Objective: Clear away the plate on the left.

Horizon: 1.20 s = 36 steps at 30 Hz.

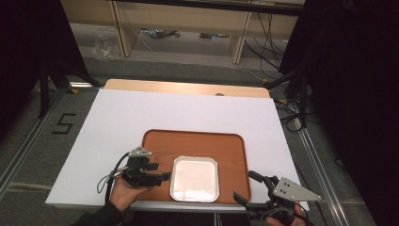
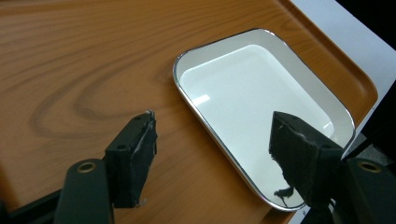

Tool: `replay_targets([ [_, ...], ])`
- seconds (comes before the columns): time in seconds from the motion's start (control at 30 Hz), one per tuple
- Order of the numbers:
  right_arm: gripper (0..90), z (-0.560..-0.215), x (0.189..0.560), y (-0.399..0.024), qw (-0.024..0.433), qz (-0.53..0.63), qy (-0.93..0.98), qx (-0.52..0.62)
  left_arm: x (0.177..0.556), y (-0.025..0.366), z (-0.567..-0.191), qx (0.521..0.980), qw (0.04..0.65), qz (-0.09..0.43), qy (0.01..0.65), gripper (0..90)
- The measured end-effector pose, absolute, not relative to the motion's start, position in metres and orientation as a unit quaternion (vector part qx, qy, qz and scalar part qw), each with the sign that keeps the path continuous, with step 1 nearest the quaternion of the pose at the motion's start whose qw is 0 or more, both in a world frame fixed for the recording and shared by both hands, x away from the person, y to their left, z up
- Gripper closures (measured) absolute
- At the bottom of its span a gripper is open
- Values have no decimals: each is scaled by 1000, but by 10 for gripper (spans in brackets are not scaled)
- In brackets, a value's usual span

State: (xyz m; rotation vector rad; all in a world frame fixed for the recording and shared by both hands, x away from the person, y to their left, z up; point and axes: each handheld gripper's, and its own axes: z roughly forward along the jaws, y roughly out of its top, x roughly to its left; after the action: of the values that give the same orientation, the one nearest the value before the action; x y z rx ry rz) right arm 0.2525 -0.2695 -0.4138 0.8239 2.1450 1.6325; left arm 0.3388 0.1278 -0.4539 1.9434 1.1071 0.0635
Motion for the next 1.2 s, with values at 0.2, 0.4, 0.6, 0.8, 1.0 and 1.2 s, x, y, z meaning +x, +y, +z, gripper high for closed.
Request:
replay_targets([
  [0.2,166,-413,252,-270,162,567,751,297,338,132,-451,774,451,28,444,246],
  [0.4,166,-414,252,-273,170,564,748,307,338,131,-448,773,475,24,419,177],
  [0.6,166,-414,249,-274,165,565,746,311,338,128,-446,773,480,31,414,167],
  [0.8,165,-415,249,-271,165,580,736,308,336,129,-443,774,482,37,409,169],
  [1.0,166,-414,247,-272,173,571,743,304,331,129,-442,777,485,44,398,169],
  [1.2,166,-413,245,-270,160,566,746,313,327,131,-440,781,483,51,392,169],
])
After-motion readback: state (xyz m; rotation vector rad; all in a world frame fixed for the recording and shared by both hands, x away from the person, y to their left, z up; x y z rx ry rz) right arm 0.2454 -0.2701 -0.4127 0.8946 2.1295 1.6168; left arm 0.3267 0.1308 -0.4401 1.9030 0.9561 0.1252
